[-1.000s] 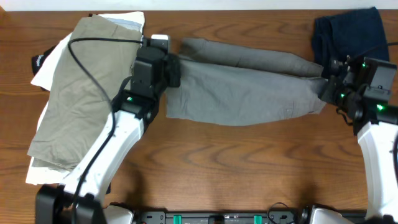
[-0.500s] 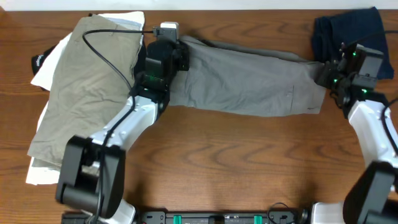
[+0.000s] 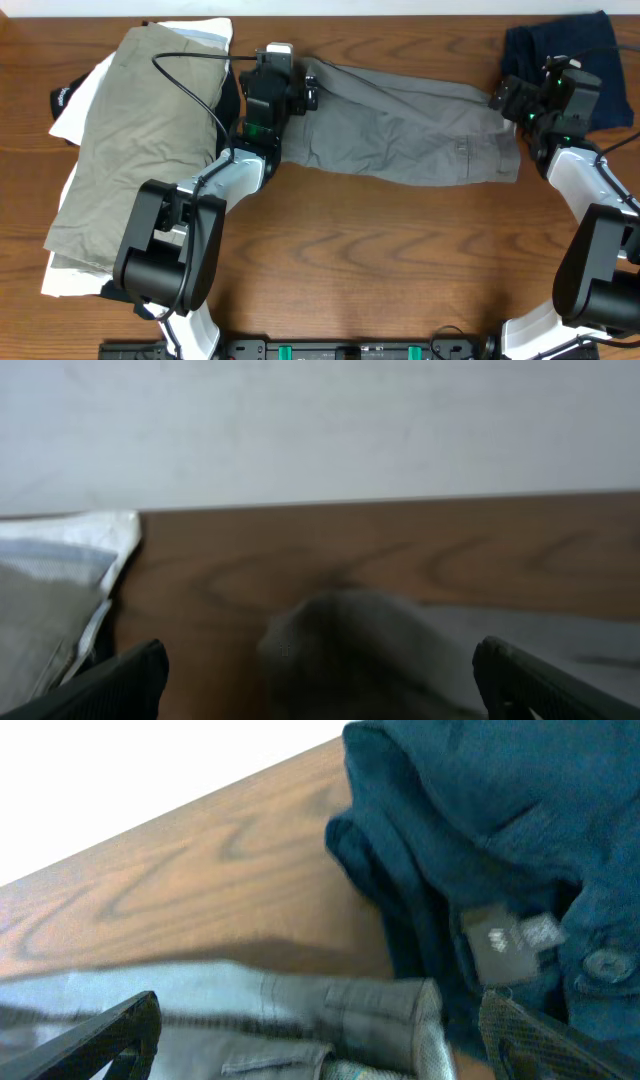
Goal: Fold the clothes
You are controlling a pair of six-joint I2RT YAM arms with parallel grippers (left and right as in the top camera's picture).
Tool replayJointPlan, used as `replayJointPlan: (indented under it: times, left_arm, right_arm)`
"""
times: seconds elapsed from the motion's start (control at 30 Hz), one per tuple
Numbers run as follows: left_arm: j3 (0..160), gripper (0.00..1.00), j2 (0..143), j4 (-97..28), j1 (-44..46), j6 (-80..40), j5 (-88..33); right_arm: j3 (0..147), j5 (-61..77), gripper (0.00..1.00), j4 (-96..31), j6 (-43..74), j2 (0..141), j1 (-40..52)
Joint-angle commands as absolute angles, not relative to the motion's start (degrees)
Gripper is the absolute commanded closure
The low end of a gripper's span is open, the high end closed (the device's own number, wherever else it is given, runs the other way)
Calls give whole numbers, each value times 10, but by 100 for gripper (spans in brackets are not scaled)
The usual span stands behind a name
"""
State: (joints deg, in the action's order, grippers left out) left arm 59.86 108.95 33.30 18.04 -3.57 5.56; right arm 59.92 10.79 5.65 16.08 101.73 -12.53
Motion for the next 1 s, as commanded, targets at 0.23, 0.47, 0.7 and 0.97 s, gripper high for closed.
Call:
replayJointPlan:
  times: [0.23,0.47,0.7,0.97]
  left_arm:
    - [606,2,1022,123,189,-19,-23]
    - [606,2,1032,72,191,-19,-54]
    - [606,11,1062,71,191,-19,-54]
    - [606,12,1075,72,191,-20,-54]
  right_arm:
    - [602,243,1,-103,96,947,-94]
    - [601,225,55,-184,51,940,-32]
    - [601,196,99,-179,55,990,23]
    - [601,193,99,-160,55,1025,41]
